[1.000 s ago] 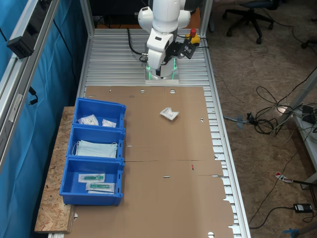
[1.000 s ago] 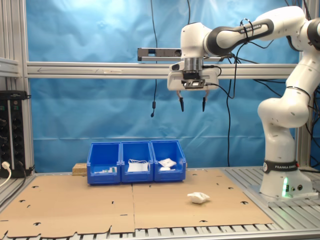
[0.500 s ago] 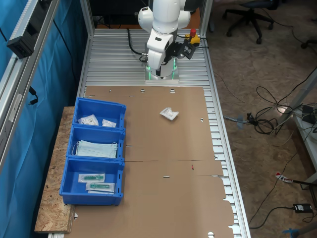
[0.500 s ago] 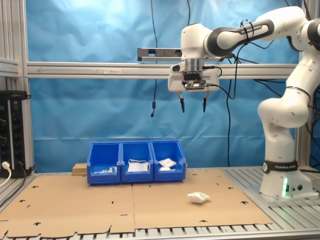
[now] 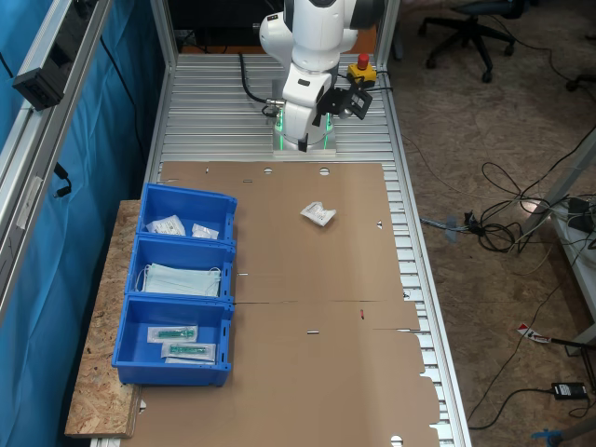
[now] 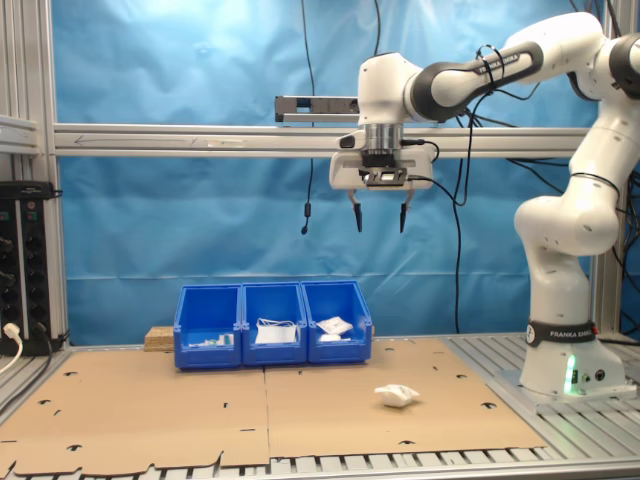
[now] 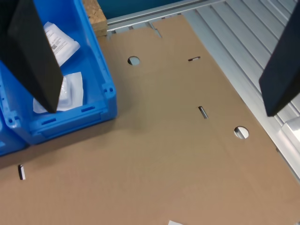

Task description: Pick and place sorting task of medical equipment.

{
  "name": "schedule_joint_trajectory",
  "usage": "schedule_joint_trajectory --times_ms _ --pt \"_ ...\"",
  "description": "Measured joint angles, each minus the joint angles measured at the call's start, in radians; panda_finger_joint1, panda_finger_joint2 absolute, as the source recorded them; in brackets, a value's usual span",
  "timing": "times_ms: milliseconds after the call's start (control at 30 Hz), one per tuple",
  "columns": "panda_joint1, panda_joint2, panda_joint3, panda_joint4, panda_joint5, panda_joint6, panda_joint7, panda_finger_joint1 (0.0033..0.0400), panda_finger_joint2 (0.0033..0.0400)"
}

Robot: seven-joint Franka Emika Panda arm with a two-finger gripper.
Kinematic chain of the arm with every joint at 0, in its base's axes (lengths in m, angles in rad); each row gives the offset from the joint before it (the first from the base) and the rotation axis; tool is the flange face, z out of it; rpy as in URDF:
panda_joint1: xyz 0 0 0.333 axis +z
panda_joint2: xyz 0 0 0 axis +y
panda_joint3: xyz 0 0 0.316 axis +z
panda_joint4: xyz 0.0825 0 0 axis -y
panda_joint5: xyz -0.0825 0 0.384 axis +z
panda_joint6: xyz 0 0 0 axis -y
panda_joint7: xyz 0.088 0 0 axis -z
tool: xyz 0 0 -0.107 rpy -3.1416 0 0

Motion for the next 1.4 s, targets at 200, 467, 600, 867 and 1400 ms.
schedule_joint_trajectory --times_ms 200,467,600,867,1400 --pt "0.021 0.022 0.0 -0.04 0.0 0.054 0.0 0.04 0.04" --pt "0.044 0.055 0.005 -0.146 0.06 0.134 0.0 0.04 0.04" --pt "0.047 0.077 0.013 -0.179 0.103 0.157 0.0 0.04 0.04" --pt "0.045 0.139 0.021 -0.209 0.16 0.213 0.0 0.04 0.04" --pt "-0.01 0.274 0.027 -0.233 0.226 0.428 0.0 0.04 0.04"
